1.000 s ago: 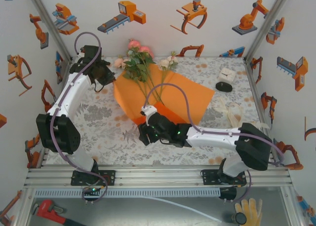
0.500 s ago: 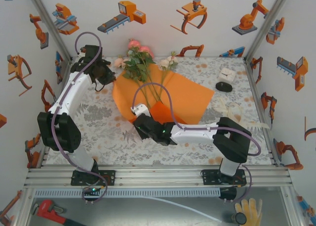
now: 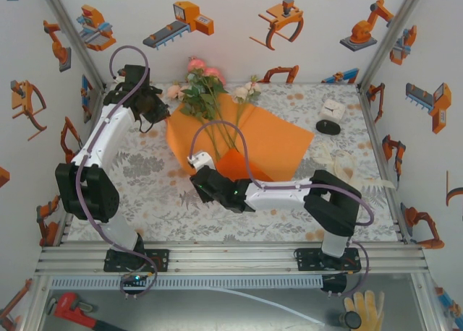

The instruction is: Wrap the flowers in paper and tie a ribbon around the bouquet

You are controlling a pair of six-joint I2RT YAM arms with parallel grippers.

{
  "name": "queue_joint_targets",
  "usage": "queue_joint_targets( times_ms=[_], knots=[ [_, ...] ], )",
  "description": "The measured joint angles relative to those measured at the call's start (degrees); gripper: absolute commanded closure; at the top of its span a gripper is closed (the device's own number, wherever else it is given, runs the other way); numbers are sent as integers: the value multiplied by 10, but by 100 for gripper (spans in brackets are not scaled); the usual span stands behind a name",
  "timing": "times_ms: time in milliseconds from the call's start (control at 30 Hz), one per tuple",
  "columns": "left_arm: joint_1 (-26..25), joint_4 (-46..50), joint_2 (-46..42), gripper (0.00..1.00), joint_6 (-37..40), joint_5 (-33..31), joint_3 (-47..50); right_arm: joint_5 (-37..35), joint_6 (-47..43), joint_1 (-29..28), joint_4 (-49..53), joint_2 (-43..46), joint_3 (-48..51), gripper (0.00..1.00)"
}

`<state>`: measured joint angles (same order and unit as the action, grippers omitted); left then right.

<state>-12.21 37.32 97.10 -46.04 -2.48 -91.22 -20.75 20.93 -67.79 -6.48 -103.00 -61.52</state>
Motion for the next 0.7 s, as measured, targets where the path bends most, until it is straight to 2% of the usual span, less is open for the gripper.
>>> queue_joint_targets(
  times_ms=[167,200,300,367,533,700],
  knots=[
    [5,-4,0,80,-4,0,0,-6,0,7,0,-2,0,77],
    [6,-5,0,77,-4,0,0,-7,0,8,0,0,0,79],
    [7,-13,0,61,0,5,0,-7,7,12,-3,9,7,87],
    [7,-23,0,55,7,11,0,0,21,18,-9,19,20,92],
    [7,-54,-17,39,38,27,7,20,65,49,-41,32,66,92],
    [6,-94,-102,38,70,38,77,32,93,69,-54,33,91,92]
  ],
)
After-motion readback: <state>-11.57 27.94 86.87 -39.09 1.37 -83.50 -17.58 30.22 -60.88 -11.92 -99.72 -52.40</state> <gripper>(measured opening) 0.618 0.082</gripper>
